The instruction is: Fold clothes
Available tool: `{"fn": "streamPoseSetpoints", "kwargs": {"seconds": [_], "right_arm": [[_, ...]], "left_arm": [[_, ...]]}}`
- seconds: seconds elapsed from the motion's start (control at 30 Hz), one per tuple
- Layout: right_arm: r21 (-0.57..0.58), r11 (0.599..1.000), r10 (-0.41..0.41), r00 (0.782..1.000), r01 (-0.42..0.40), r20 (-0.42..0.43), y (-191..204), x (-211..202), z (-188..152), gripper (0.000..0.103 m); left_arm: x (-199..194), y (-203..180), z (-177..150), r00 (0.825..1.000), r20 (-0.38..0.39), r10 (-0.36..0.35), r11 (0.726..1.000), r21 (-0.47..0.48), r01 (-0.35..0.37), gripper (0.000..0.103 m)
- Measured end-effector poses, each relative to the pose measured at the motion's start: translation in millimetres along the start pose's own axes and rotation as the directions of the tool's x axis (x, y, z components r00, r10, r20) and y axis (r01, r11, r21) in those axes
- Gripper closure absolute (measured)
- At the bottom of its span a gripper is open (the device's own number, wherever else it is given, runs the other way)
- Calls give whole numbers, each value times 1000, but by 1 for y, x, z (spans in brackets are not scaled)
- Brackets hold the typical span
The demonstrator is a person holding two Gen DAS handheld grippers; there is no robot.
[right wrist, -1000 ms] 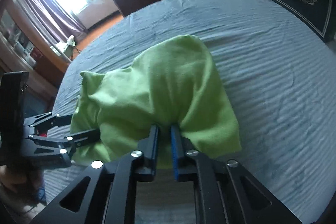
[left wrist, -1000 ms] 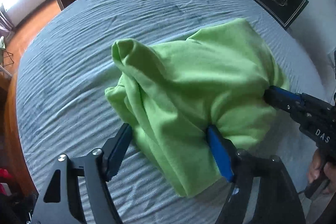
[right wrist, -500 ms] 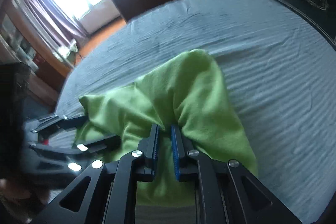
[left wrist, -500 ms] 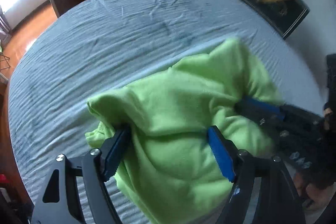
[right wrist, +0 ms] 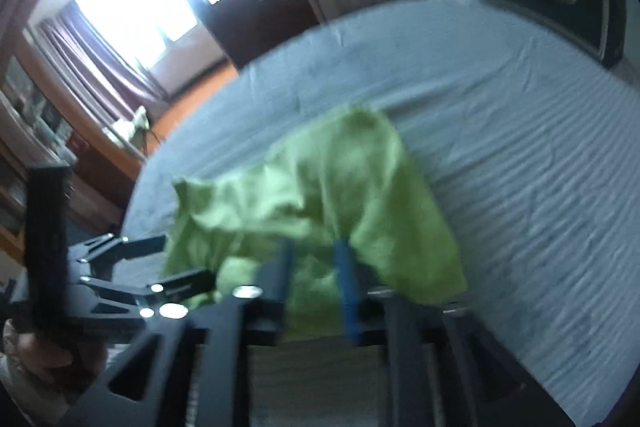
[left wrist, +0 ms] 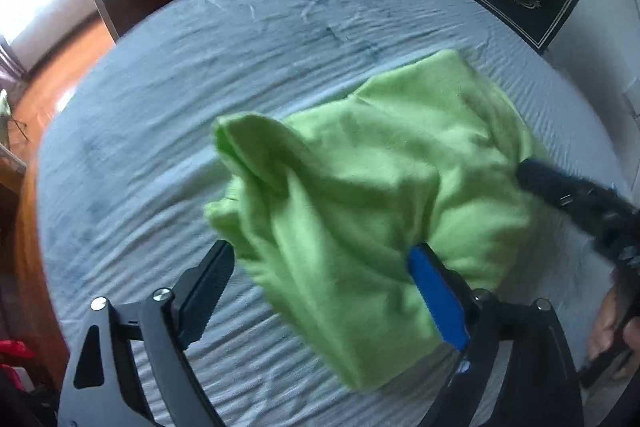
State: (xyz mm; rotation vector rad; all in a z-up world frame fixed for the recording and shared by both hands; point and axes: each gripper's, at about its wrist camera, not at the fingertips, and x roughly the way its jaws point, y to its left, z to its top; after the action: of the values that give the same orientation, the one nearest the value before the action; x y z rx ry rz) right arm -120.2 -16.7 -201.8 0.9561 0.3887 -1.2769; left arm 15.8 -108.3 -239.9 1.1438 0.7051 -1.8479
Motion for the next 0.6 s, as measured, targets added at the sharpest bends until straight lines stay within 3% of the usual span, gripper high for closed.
{"fn": "streamPoseSetpoints", "kwargs": {"seconds": [0.03, 0.1, 0.3, 0.43, 0.6], "right_arm": [[7, 1000, -7, 1000, 7, 25, -1, -7, 1, 35], [43, 999, -27, 999, 25, 43, -7, -14, 0, 17], [194, 977, -88, 996, 86, 5, -38, -19, -7, 17], [223, 970, -89, 995, 95, -39, -45, -12, -3, 24], [224, 968, -90, 991, 110, -99, -47, 2, 6, 24]], "left_arm": [[-3, 2, 0, 1000, 13, 20, 1000, 9, -20, 0], [-7, 10, -1, 1000, 22, 16, 1000, 2, -16, 0], [2, 40, 11, 999, 6, -54, 991, -124, 54, 0], [16, 40, 18, 997, -25, -80, 981, -181, 74, 0], [34, 29, 23, 994, -62, -85, 978, -195, 71, 0]]}}
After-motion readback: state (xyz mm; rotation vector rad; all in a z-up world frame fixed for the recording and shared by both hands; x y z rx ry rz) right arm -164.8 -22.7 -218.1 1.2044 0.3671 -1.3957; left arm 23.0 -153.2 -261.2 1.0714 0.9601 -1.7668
